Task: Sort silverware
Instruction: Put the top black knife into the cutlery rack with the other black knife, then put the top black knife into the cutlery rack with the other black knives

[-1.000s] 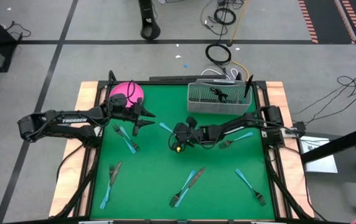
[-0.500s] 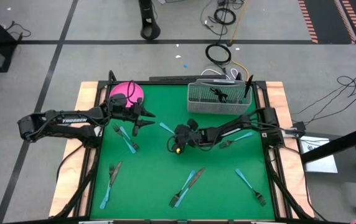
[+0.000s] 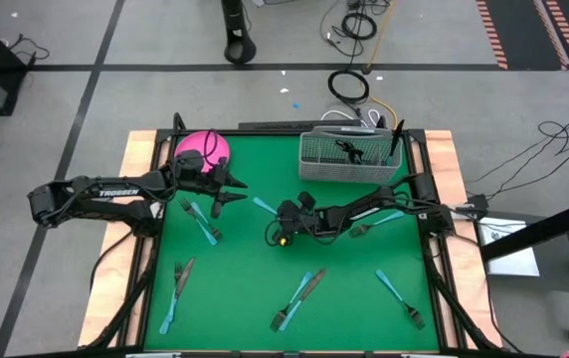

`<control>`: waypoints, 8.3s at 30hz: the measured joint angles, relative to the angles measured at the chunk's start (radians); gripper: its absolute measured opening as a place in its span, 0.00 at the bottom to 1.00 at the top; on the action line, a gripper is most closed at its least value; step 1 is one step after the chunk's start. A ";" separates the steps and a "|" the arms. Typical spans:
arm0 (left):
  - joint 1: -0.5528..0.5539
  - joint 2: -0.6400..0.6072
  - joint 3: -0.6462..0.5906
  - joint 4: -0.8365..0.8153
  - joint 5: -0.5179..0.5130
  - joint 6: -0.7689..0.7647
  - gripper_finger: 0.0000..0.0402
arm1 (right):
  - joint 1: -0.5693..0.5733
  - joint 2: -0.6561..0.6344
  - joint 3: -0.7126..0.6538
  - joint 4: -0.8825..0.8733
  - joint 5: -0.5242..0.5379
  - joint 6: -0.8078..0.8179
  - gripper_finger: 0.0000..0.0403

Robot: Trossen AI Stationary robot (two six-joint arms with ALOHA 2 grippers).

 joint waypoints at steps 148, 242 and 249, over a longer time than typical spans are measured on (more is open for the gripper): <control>-0.002 0.129 0.044 0.097 -0.008 0.009 0.37 | -0.077 0.019 0.105 -0.098 0.086 0.231 0.36; -0.467 0.148 0.080 0.071 -0.736 0.570 0.37 | -0.141 -0.225 0.194 -0.376 -0.317 0.049 0.00; -0.467 0.278 0.082 0.187 -0.797 0.647 0.37 | -0.156 -0.225 0.194 -0.341 -0.386 0.054 0.00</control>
